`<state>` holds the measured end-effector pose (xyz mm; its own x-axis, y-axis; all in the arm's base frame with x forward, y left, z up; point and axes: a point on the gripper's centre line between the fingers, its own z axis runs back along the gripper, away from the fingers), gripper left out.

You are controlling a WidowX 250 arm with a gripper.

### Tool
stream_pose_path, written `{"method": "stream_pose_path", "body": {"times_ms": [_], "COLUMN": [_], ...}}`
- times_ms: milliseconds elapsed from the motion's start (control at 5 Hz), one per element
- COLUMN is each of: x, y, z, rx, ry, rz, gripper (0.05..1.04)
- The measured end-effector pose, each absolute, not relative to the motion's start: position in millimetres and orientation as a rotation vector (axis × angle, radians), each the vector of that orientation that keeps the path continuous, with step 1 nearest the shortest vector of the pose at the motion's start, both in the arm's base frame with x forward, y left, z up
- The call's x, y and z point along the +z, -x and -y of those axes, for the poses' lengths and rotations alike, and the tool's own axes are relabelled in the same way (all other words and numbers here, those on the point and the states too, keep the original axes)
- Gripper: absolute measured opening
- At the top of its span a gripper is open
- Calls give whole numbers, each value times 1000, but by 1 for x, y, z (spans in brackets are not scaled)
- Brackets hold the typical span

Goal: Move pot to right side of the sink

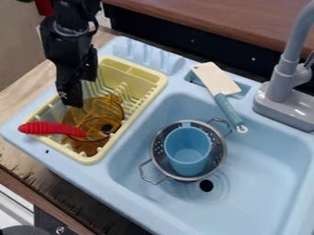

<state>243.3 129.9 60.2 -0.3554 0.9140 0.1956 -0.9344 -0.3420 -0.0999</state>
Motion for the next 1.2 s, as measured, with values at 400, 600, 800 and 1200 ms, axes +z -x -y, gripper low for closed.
{"method": "stream_pose_path", "body": {"times_ms": [400,600,800,1200], "x": [42,34,34,32], "y": [-238,-234,-235,-243], "z": [-126,-125,-124,-119], "rx": [1915,1916,1927,1903], "ry": [-158,-166,-152,-181], "rz": [255,260,261,276], "gripper": [995,949,676,190]}}
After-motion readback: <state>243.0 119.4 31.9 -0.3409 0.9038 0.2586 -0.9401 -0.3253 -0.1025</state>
